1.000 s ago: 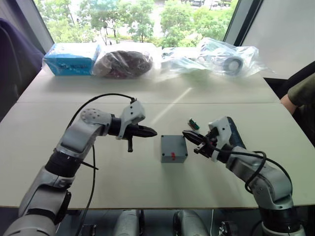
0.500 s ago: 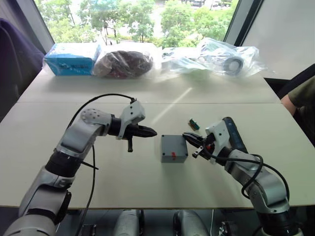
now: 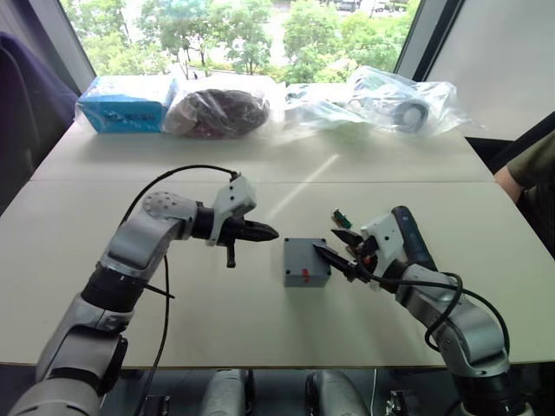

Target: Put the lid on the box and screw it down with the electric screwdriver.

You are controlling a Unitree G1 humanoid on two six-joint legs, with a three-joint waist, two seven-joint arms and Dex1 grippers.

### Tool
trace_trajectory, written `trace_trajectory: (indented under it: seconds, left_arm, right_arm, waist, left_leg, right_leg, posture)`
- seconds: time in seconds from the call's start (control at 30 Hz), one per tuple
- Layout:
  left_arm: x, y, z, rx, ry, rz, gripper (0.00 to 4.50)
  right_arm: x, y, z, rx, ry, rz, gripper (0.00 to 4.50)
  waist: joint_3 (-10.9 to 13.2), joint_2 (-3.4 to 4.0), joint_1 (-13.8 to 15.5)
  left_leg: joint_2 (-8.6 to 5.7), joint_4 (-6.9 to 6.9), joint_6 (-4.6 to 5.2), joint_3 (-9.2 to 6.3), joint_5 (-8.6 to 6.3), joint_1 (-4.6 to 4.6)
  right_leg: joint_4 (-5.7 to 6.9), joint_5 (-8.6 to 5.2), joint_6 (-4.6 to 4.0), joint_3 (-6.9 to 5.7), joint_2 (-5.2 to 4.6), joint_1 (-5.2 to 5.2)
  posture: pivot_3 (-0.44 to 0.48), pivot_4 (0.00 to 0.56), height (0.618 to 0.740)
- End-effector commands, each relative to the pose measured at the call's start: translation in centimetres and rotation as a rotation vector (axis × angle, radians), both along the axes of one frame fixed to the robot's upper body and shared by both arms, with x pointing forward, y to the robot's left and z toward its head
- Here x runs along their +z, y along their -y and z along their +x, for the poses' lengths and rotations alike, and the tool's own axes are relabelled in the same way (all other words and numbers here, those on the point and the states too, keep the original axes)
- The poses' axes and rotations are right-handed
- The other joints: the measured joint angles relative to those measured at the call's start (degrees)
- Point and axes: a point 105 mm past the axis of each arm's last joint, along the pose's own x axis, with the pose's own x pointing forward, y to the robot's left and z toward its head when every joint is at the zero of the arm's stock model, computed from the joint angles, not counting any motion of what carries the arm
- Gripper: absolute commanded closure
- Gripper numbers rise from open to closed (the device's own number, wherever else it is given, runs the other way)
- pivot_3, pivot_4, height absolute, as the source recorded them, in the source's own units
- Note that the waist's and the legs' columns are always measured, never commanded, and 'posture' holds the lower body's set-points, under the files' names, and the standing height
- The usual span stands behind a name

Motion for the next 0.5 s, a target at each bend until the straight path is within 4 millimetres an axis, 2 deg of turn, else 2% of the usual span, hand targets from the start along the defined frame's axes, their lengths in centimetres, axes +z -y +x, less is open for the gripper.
trace_trajectory:
  seconds: [0.03,0.13,0.23,0.3,0.37,0.43,0.5]
  left_arm:
    - [3.7,0.4,1.4,0.103,0.177,-0.103,4.50]
    - [4.9,1.0,1.8,0.139,0.269,-0.129,4.50]
    - [4.9,1.6,1.5,0.094,0.241,-0.116,4.50]
    - [4.7,2.0,1.3,0.068,0.271,-0.087,4.50]
    - [4.4,2.7,0.6,-0.021,0.191,-0.064,4.50]
    - [4.4,3.0,-0.6,-0.128,0.127,-0.052,4.50]
    - [4.2,3.1,-1.1,-0.163,0.125,-0.032,4.50]
  right_arm:
    - [4.8,2.4,0.4,-0.099,0.096,0.067,1.70]
    - [7.2,4.9,0.8,-0.179,0.074,0.061,1.70]
    - [8.5,6.9,1.1,-0.240,0.033,0.038,0.92]
    - [9.4,8.8,1.7,-0.325,-0.007,0.033,0.21]
    - [10.0,10.8,2.0,-0.372,-0.133,0.015,0.03]
    - [8.7,12.4,1.3,-0.403,-0.338,-0.081,0.03]
    - [7.6,13.0,0.3,-0.382,-0.461,-0.183,0.03]
  waist:
    - [0.00,0.00,-0.02]
    - [0.00,0.00,0.02]
    - [0.00,0.00,0.00]
    - [0.00,0.00,-0.03]
    - [0.10,0.17,-0.12]
    - [0.13,0.22,-0.01]
    - [0.13,0.24,0.08]
  left_leg:
    - [0.00,0.00,0.00,-0.01,0.00,0.00]
    - [-0.03,0.02,-0.03,-0.02,0.02,0.00]
    - [-0.04,0.00,-0.02,-0.01,0.02,0.00]
    - [-0.01,-0.05,-0.02,-0.02,0.01,0.01]
    - [-0.01,-0.04,-0.02,0.01,0.01,0.01]
    - [-0.03,-0.01,-0.02,0.10,0.02,-0.04]
    - [-0.02,-0.01,-0.01,0.04,0.02,-0.05]
  right_leg:
    - [0.00,0.00,0.00,0.00,0.00,0.01]
    - [0.01,0.04,0.06,0.00,-0.07,0.02]
    - [-0.01,0.06,0.04,-0.01,-0.08,0.03]
    - [-0.02,0.05,0.03,-0.01,-0.05,0.01]
    - [-0.01,0.05,0.03,0.00,-0.04,0.00]
    - [0.00,0.10,-0.03,0.03,-0.08,-0.08]
    - [-0.05,0.09,-0.04,0.01,-0.08,-0.07]
  posture:
    - [0.000,0.150,0.740]
    - [0.000,0.150,0.740]
    - [0.000,0.150,0.740]
    - [0.000,0.150,0.740]
    - [0.000,0.150,0.740]
    - [0.000,0.150,0.740]
    - [0.000,0.150,0.740]
